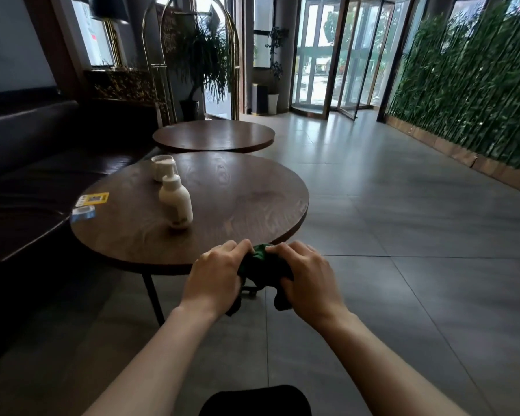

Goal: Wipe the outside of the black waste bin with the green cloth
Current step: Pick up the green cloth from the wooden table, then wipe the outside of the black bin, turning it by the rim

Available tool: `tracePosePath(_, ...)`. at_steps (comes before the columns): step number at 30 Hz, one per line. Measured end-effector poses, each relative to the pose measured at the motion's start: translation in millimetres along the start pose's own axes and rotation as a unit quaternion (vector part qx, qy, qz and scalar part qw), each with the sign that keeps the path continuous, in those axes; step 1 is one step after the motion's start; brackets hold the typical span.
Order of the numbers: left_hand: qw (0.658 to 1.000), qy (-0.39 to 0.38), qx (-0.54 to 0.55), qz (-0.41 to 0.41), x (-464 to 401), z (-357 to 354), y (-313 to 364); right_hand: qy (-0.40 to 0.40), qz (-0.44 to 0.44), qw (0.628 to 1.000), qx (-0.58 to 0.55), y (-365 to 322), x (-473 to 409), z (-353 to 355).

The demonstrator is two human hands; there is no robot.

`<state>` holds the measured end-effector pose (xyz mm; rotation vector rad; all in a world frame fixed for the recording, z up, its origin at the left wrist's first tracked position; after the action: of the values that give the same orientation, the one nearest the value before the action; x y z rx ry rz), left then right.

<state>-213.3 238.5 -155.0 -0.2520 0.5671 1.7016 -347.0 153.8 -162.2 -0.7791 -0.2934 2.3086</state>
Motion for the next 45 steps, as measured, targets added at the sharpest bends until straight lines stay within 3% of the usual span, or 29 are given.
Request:
tracePosePath(8, 1.0, 0.02, 0.022, 0.008, 48.1, -81.5, -15.7, 0.005, -0.01, 1.0, -0.011, 41.6, 48.2, -75.1)
tracePosePath(17, 0.997, 0.036, 0.066, 0.035, 89.1, -123.2, -15.7, 0.002, -0.013, 0.999, -0.036, 64.0, 88.6, -111.4)
tracePosePath(23, 0.975, 0.089, 0.162, 0.122, 103.5, -132.7, -21.2, 0.006, -0.089, 0.982, -0.165, 76.3, 105.7, -121.7)
tracePosePath(25, 0.951, 0.106, 0.238, 0.166, 105.7, -135.2, -24.0, -0.013, -0.158, 0.946, -0.282, 81.4, 111.5, -125.6)
tracePosePath(29, 0.887, 0.144, 0.382, 0.216, 107.6, -139.7, -18.9, -0.063, -0.239, 0.829, -0.502, 78.4, 127.3, -138.0)
tracePosePath(32, 0.839, 0.169, 0.462, 0.233, 106.4, -143.7, -8.6, -0.114, -0.26, 0.747, -0.601, 67.5, 135.4, -141.3)
tracePosePath(34, 0.816, 0.162, 0.504, 0.231, 106.0, -147.1, 0.2, -0.125, -0.262, 0.723, -0.627, 63.9, 137.7, -141.3)
tracePosePath(38, 0.818, 0.069, 0.542, 0.176, 106.3, -148.3, 12.8, -0.058, -0.285, 0.697, -0.655, 74.2, 135.7, -136.3)
tracePosePath(40, 0.828, 0.018, 0.541, 0.148, 116.0, -149.7, 6.3, -0.022, -0.301, 0.704, -0.643, 85.3, 136.3, -134.7)
tracePosePath(42, 0.873, -0.021, 0.47, 0.125, 138.2, -156.2, -9.1, -0.008, -0.319, 0.721, -0.615, 98.5, 139.1, -135.8)
tracePosePath(45, 0.951, -0.109, 0.278, 0.075, 196.3, -183.4, -30.4, 0.005, -0.339, 0.732, -0.591, 116.6, 145.7, -136.7)
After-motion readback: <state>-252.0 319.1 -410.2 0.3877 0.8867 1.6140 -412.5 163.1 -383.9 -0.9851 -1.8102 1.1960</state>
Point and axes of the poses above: each hand's wrist, its own x-axis away from the middle knuckle, its own z-axis out of the back of the hand, y = z × x, the point moved 6 cm from there along -x, towards the middle knuckle, and after that the axes turned 6 degrees about -z, right-handed, at the moved point
